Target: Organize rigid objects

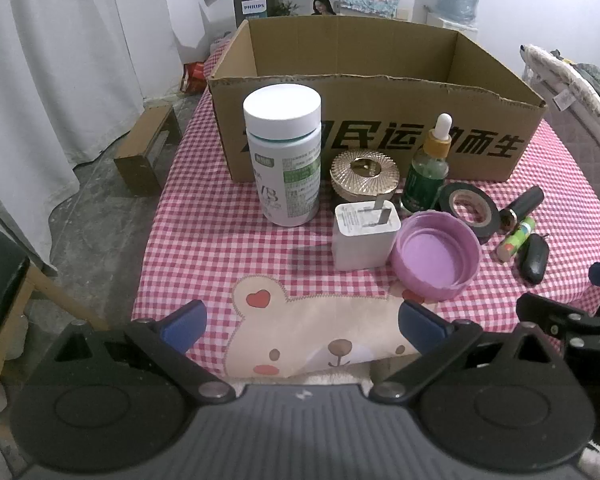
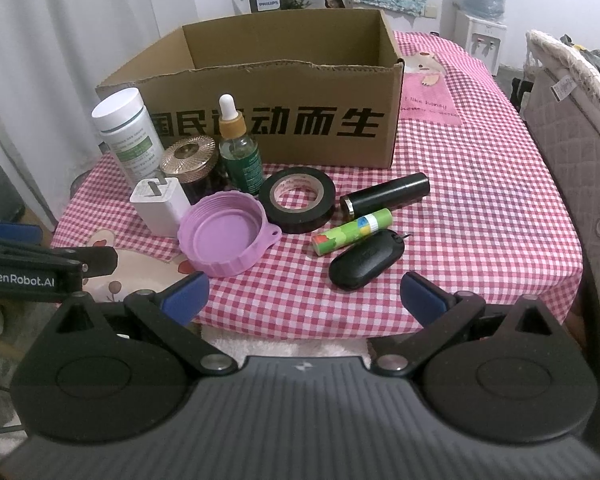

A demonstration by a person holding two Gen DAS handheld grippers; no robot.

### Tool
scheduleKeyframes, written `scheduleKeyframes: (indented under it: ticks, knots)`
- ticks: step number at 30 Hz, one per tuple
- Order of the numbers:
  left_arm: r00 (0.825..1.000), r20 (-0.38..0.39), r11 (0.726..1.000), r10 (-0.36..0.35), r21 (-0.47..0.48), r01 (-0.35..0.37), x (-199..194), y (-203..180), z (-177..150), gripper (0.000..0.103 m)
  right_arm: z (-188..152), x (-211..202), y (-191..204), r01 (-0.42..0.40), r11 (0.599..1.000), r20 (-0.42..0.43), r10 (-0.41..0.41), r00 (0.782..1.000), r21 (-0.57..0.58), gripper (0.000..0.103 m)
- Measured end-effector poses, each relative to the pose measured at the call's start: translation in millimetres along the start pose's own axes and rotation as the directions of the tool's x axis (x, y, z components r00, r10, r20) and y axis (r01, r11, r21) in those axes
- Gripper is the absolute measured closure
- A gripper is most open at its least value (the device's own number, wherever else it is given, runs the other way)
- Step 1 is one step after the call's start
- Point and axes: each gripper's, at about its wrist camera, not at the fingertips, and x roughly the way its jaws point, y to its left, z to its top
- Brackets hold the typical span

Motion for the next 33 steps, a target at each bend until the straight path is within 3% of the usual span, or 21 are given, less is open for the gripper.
scheduleKeyframes:
  ticks: [13, 23, 26, 30, 33]
  knots:
    - [1.000, -0.005, 1.000, -0.008, -0.001, 0.008, 0.7, 0.4, 0.4, 0.001, -1.2, 0.1, 0.1, 0.001, 1.000, 0.005, -0.001, 1.000, 0.001, 0.001]
    - [0.997, 0.032, 0.997, -0.077, 0.024, 0.076, -0.5, -6.9, 2.0, 0.001, -4.2, 0.8, -8.7, 0.001, 0.999, 0.017, -0.002, 1.000, 0.039, 0.001]
    - [0.986, 0.089, 0.990, -0.138, 0.034, 0.136, -5.9, -8.0, 1.1, 0.001, -4.1, -0.6, -14.8, -0.002, 0.998, 0.032, 0.000, 0.999, 0.062, 0.001]
    - [0.956, 0.141, 0.966, -0.257, 0.065, 0.250, -12.1, -11.3, 4.4, 0.001, -2.7, -8.3, -31.8, -0.003, 0.994, 0.085, -0.007, 0.996, 0.112, 0.001]
    - [0.935, 0.172, 0.948, -0.309, 0.132, 0.289, -16.7, -21.9, 8.5, 0.001, -1.0, -13.8, -50.0, -0.002, 0.987, 0.126, -0.019, 0.992, 0.162, 0.001]
